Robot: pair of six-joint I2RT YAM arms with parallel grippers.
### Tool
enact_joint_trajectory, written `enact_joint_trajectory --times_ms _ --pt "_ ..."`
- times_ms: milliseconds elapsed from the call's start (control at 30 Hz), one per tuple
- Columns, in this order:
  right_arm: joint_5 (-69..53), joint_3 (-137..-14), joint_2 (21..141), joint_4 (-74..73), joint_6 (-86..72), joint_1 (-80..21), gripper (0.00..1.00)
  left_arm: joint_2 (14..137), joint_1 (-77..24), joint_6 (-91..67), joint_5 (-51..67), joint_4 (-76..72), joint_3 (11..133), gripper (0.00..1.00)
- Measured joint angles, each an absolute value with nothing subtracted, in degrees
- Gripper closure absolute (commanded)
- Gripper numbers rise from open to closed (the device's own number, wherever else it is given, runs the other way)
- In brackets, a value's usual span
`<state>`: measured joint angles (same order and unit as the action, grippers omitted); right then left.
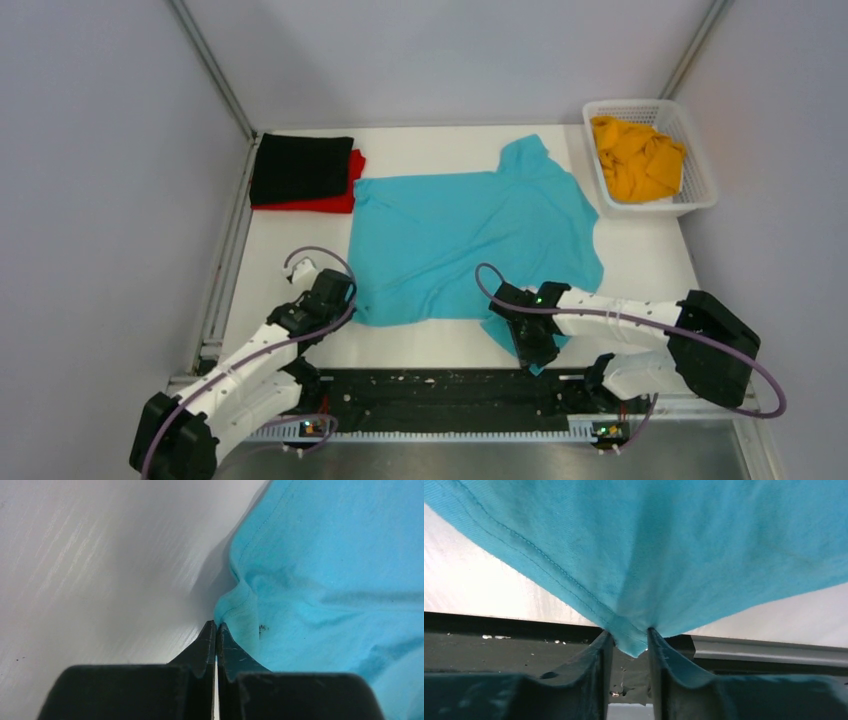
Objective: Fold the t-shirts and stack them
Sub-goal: Grab the side of the flattened tshirt closest away from the robot with both arms, then fold the flattened tshirt in 1/3 of the way
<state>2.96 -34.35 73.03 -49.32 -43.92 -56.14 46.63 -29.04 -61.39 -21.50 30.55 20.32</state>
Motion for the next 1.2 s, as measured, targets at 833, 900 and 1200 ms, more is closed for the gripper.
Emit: enact_joint_trajectory --times_ms 833,900,1200 --pt "6.26 -43.94 64.45 -69.52 -49.32 -56.31 1.00 44.31 -29.06 -65.41 -22.20 45.15 26.04 1.00" --pt "6.28 -44.07 64.45 -71.72 -49.69 -56.47 1.00 43.62 -29.06 -66.00 -22.55 46.92 26.04 1.00" --pt "10.50 -47.07 63.72 -80.23 -52.97 -56.51 1.00 42.24 -29.06 -67.40 -24.47 50.15 26.04 1.00"
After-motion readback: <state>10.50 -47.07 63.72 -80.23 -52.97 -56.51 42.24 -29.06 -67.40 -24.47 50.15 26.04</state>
